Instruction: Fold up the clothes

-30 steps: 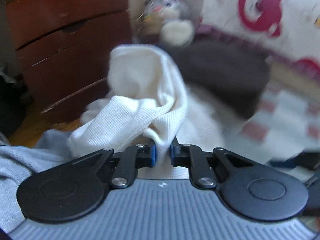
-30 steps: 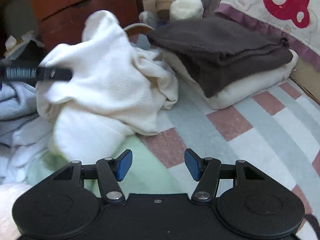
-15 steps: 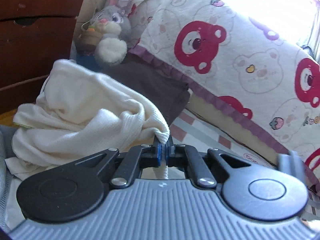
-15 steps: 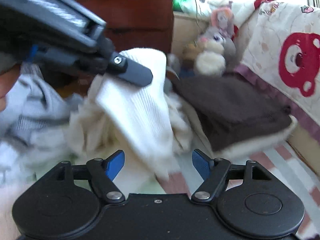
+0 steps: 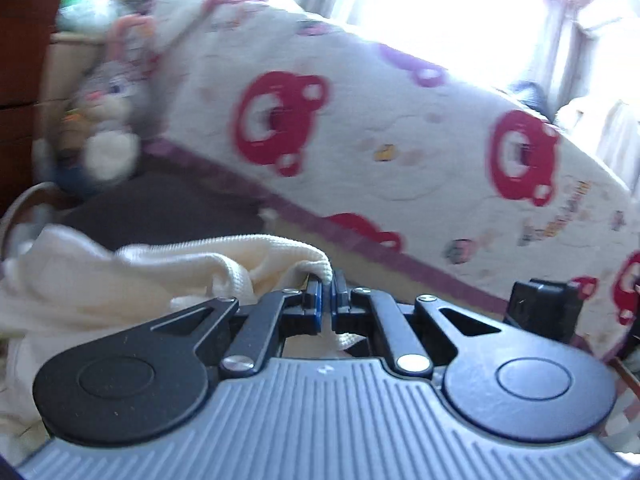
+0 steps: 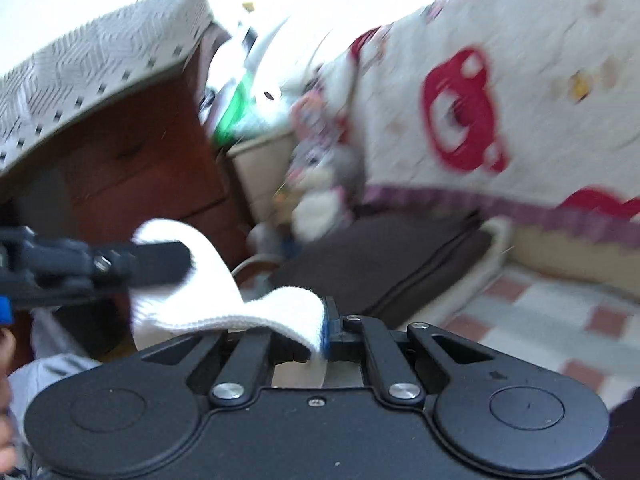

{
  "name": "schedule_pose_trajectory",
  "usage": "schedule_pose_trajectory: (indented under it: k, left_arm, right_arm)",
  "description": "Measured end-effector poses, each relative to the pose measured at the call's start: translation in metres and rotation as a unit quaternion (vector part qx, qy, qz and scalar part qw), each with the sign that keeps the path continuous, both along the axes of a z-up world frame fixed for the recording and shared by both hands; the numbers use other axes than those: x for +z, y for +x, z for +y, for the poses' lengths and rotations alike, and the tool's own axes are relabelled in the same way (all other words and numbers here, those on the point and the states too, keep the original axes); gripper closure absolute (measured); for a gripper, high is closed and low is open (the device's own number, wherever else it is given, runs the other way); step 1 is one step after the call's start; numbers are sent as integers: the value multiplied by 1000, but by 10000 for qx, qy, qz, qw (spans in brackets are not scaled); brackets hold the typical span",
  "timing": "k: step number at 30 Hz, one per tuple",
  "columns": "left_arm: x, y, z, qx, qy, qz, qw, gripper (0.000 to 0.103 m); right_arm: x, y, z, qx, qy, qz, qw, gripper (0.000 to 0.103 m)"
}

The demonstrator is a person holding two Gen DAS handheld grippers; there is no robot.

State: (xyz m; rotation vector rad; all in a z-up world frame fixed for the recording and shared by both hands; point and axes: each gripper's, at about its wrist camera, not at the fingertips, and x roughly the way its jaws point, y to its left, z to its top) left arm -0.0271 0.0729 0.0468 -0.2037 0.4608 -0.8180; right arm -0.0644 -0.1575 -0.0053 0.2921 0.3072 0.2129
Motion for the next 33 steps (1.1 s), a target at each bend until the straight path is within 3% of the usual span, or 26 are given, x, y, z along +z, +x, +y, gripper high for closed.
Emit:
schedule_pose_trajectory:
  k: [4,6,8,11,12,13,14,17,18,19,21,23,26,29,33]
  left_arm:
    - [38,-20,-62,-803,-194,-513,9953,100]
    - [70,-31,-94,-1086,-345,-979,9887,100]
    - [108,-40,-121,-1046,-546,-1545,9809,99]
    - [141,-33,-157,-1393,-866,-1635,9728,84]
    - [137,-27,-169,-1526,-875,-1493,9730,68]
    - [131,-21,-181,-1619,-854,-1334,9740,43]
    - [118,-14,-194,-1626,-712,-1175,9771,36]
    - [46,15,-224,-1344,227,-557,9891,34]
    - [13,28,-232,-1156,637,-214,9910,34]
    - [-19,43,-235,-987,1002,140,9900,35]
    - [-82,71,-234,-800,1603,817,9804,37]
    - [-120,82,-228,-744,1917,1032,9732,37]
    - [-148,87,-225,-760,2182,1018,9676,37]
    - [-160,85,-228,-960,2194,1058,9651,36]
    - [-164,77,-238,-1299,1996,1196,9638,35]
  right_arm:
    - [52,-48,-44,-917,-248,-480,9943,97]
    - [89,-74,-71,-1642,-386,-763,9827,97]
    - [132,-98,-105,-2211,-539,-1007,9685,97]
    - [166,-107,-143,-3049,-1376,-868,9384,97]
    - [167,-104,-157,-3323,-1685,-666,9256,97]
    - [161,-99,-173,-3591,-1991,-368,9110,96]
    - [151,-94,-191,-3836,-2215,-38,8966,96]
    - [83,-75,-263,-4298,-2272,1349,8634,85]
    - [52,-71,-289,-4503,-2110,1899,8466,66]
    - [18,-76,-314,-4717,-1834,2456,8268,63]
    - [-37,-98,-342,-4923,-969,2981,8120,64]
    - [-78,-122,-350,-4887,-60,3152,8135,64]
    - [-112,-152,-334,-4470,670,3144,8348,60]
    - [-119,-162,-324,-3916,925,3133,8602,51]
    - [-116,-171,-304,-3459,1118,3106,8783,38]
